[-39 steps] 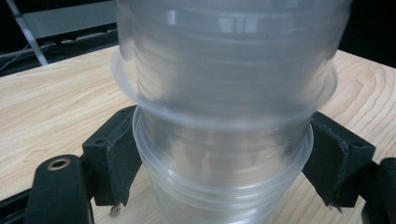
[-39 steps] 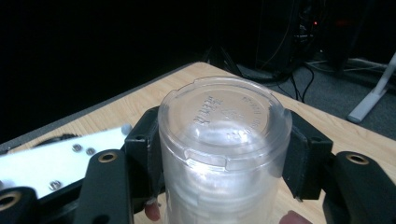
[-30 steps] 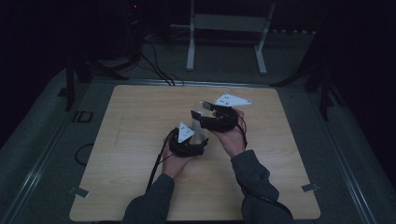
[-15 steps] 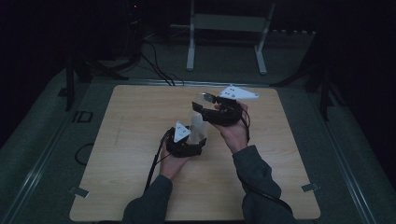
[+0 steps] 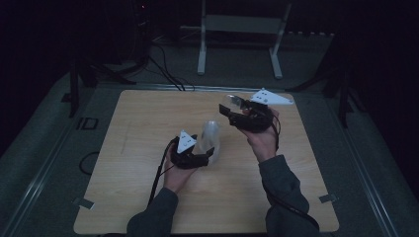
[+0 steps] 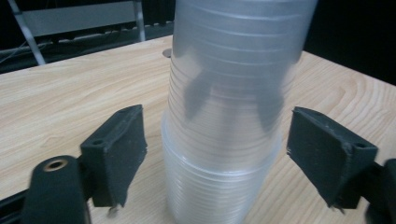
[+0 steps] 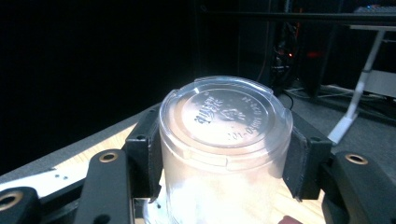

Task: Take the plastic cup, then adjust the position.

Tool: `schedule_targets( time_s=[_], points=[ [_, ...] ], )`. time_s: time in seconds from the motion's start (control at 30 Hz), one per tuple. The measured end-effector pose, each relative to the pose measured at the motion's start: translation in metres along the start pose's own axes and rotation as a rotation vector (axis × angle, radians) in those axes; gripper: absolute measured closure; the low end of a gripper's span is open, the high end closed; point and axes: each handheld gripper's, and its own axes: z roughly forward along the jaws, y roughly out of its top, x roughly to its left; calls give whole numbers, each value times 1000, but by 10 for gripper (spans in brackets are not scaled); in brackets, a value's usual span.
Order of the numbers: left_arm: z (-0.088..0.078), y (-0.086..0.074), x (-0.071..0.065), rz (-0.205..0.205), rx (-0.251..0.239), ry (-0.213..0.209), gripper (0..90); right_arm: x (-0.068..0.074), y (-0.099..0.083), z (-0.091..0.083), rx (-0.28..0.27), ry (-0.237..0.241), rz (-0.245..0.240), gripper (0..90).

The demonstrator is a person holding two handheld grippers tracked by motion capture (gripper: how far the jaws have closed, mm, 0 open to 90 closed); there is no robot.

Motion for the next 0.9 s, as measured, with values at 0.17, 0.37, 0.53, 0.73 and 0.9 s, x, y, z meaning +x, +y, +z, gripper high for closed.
schedule_targets(
  time_s=[0.17,0.37,0.53,0.73,0.9],
  points=[
    [-6,-2,-1,-3,-11,-7,210,-8,-8,-10,14,-27,6,406],
    [-11,-2,-5,15,-18,-16,217,-16,-18,-18,26,-53,20,407],
    [-14,-1,-9,33,-23,-15,221,-23,-32,-25,40,-73,43,407],
    [-18,0,-13,56,-27,-15,229,-27,-51,-31,67,-89,58,406],
    [-19,0,-16,60,-25,-20,234,-28,-64,-32,77,-95,78,405]
  ],
)
